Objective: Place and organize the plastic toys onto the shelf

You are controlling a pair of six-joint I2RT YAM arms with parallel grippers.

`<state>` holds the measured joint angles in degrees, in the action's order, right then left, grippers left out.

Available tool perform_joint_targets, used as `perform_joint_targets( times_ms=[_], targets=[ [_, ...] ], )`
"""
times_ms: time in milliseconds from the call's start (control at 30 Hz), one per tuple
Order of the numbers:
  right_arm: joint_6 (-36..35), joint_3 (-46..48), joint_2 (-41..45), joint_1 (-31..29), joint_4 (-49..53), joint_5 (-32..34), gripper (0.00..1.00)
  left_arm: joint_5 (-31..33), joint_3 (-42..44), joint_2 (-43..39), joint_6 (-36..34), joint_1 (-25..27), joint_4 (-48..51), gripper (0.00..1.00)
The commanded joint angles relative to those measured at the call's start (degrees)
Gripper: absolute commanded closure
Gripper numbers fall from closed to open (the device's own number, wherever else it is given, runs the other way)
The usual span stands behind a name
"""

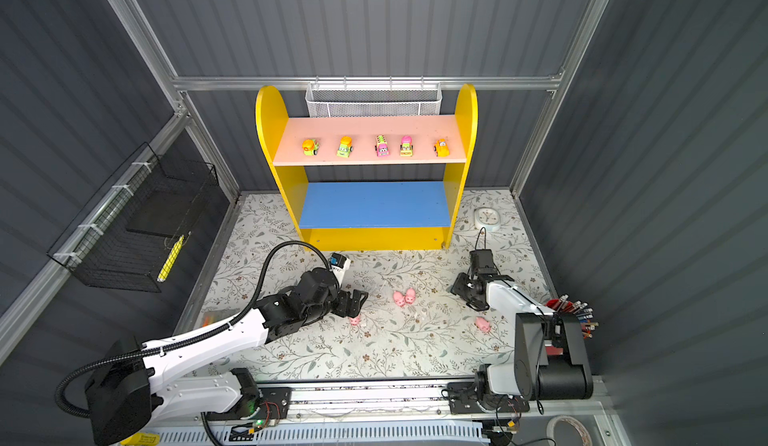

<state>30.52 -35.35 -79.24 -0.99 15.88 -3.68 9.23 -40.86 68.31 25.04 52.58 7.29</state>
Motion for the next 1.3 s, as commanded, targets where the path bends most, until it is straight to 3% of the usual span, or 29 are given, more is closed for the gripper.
perform_joint_targets(
  times_ms=[0, 300, 633, 1033, 1167, 1267],
  targets=[
    [0.13, -1.31, -0.37, 0.12, 0.99, -0.03, 0.45, 1.32, 1.12, -1.76, -0.36, 0.25, 2.15, 0.06],
    [0.32, -1.59, 0.33, -1.45, 2.51, -0.26, 0.54, 1.69, 2.62, -4.09, -0.41, 0.29, 2.85, 0.06],
    [-0.2, -6.35, -4.96, -2.61, 6.09, 3.91, 0.46, 2.64, 3.77, -7.81, -0.19, 0.26, 5.43, 0.05],
    [0.06, -7.51, -6.35, -4.0, 8.29, 5.08, 0.56, 4.05, 5.29, -12.14, 0.06, 0.25, 7.58, 0.05],
    [-0.03, -8.4, -7.39, -4.85, 9.03, 6.03, 0.6, 6.85, 5.75, -14.79, 1.22, 0.31, 11.43, 0.05],
    [-0.26, -9.33, -8.43, -5.15, 9.77, 6.33, 0.63, 12.92, 6.05, -18.6, 4.0, 0.28, 17.93, 0.03]
  ],
)
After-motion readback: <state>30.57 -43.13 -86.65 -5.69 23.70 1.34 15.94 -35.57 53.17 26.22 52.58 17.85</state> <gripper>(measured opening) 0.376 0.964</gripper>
